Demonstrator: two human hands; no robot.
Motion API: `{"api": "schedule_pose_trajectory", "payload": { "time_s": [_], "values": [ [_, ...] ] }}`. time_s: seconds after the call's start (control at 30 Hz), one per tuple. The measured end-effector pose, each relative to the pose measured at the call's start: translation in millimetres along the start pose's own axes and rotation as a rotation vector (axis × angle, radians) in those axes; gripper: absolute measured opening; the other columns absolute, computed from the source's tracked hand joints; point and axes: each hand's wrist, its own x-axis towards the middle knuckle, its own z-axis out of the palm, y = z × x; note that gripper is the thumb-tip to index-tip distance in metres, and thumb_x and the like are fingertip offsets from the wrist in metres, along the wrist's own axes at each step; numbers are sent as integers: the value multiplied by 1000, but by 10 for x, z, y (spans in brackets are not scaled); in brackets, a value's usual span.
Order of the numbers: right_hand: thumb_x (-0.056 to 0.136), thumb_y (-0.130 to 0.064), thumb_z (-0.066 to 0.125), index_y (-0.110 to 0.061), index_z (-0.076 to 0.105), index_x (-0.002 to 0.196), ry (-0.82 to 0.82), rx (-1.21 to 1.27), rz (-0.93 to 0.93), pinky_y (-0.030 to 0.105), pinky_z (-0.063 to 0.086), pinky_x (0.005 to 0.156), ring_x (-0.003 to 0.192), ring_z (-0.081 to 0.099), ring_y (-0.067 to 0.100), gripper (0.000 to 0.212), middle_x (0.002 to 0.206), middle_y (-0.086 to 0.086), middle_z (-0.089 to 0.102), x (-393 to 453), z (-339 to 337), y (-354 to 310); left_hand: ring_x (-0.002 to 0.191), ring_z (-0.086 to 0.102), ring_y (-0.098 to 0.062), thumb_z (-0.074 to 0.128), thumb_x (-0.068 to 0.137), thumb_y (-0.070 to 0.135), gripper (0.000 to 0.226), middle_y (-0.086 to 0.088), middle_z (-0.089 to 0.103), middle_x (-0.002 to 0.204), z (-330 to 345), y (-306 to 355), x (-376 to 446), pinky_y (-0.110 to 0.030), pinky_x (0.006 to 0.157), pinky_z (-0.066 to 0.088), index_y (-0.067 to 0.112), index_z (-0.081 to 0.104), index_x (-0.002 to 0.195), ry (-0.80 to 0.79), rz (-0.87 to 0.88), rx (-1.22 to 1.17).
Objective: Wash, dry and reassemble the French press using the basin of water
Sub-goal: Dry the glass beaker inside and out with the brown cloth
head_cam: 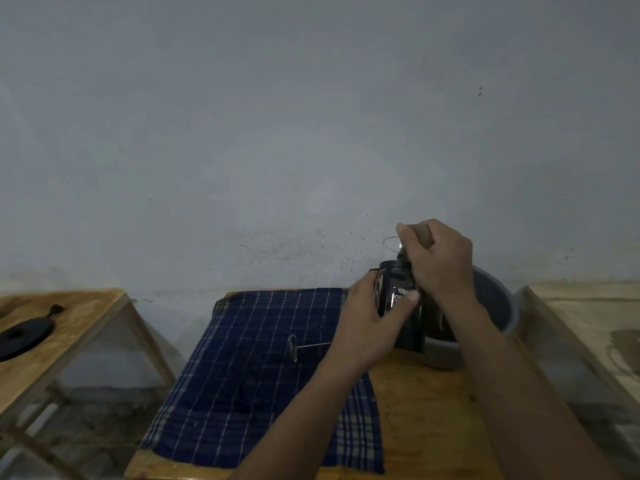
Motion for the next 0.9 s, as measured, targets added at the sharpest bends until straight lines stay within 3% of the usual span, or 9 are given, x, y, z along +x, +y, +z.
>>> {"api": "schedule_pose_trajectory", "payload": {
  "time_s": [0.13,0.2,0.3,0.37,0.47,0.6,0.73,0.8,0.9],
  "values": [
    [89,-29,63,-5,60,66,11,65,-19,12,42,49,53,55,11,33,59,5,62,-19,31,3,95,59,0,72,85,27,44,22,55,101,67,-127,44,-10,77,50,32,41,117,-51,-56,-34],
    [89,-29,63,-4,62,68,6,133,8,25,49,54,58,61,20,33,62,9,66,-31,28,-10,100,62,-5,77,80,25,54,14,61,106,106,-124,60,-21,87,55,25,43,122,-64,-91,-80],
    [90,-27,63,-8,60,67,26,259,94,14,46,53,56,56,8,29,64,5,62,-57,19,-69,107,64,-17,80,76,21,61,0,65,115,131,-126,110,-39,95,55,21,45,126,-37,-159,-178],
    [90,-30,62,-14,61,71,90,454,257,15,49,59,60,56,3,24,68,0,61,-96,7,-69,106,65,-17,80,76,15,61,-1,66,116,69,-137,143,-32,89,57,21,48,128,-71,-207,-266],
    [92,-40,57,-23,64,85,199,769,560,31,54,78,84,64,16,19,83,-1,67,-118,-36,-8,104,68,-20,75,80,15,51,-4,69,115,16,-155,104,-29,80,57,19,54,127,-165,-359,-476],
    [96,-34,51,-29,59,106,7,526,429,36,53,88,100,61,18,14,101,-8,62,-259,-58,-49,109,65,-32,70,83,31,46,-17,67,122,42,-139,123,-42,87,55,8,62,122,-141,-521,-762],
    [96,-37,49,-37,25,147,-335,431,314,34,45,99,123,41,7,57,136,-15,36,-658,-17,-28,103,68,-32,68,82,49,51,-18,72,113,-37,-120,222,-44,89,56,12,69,117,-81,-573,-829],
    [97,-38,45,-37,26,146,-333,449,327,31,45,96,121,43,7,52,134,-15,38,-640,-37,9,104,67,-32,67,81,50,51,-18,72,111,-21,-147,178,-43,90,55,13,69,116,-99,-585,-790],
    [100,-35,42,-28,49,124,-137,470,423,20,43,72,104,56,14,27,106,-12,56,-360,-93,105,99,69,-28,66,80,53,63,-15,70,114,84,-149,57,-39,84,56,15,60,130,-218,-611,-748]
  ]
}}
